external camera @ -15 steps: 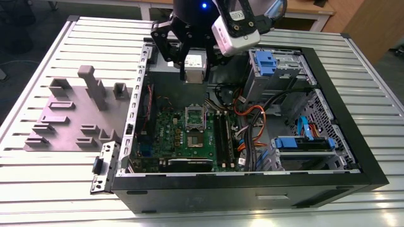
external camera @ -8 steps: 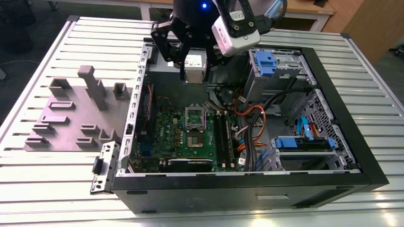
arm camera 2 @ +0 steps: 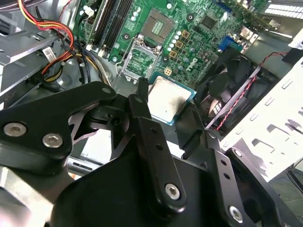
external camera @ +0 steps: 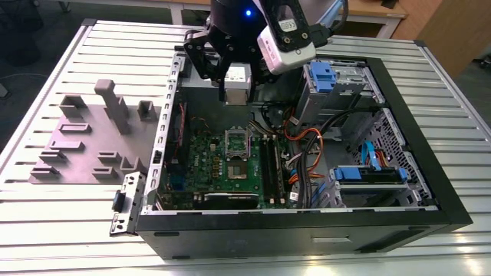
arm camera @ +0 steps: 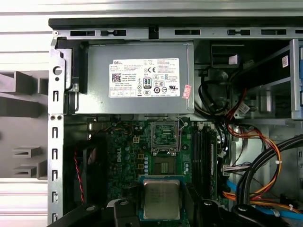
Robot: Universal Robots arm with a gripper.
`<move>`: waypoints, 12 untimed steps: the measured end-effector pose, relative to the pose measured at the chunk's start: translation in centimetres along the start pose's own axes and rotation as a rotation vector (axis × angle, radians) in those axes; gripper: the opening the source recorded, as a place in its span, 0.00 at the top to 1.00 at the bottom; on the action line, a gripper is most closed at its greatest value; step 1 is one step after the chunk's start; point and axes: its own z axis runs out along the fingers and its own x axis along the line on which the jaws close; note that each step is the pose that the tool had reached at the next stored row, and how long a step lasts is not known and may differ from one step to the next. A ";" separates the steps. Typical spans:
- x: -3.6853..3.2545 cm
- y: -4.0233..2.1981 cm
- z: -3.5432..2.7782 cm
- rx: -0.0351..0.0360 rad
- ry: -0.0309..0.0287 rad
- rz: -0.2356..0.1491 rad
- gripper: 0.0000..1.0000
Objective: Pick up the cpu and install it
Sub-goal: 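Place the cpu into insertion slot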
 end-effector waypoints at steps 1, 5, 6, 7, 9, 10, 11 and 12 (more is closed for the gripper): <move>0.00 -0.04 0.11 0.0000 0.0000 0.000 0.53; -0.02 -0.22 0.70 0.0000 0.0000 0.000 0.53; -0.03 -0.26 0.87 -0.0001 -0.0001 0.000 0.53; -0.03 -0.29 1.03 0.0001 0.0000 0.000 0.53; -0.04 -0.31 1.30 0.0000 0.0000 0.000 0.53; -0.04 -0.32 1.41 0.0000 0.0000 0.000 0.53; -0.05 -0.32 1.53 0.0000 0.0000 0.000 0.53; -0.05 -0.33 1.65 0.0001 0.0000 0.000 0.53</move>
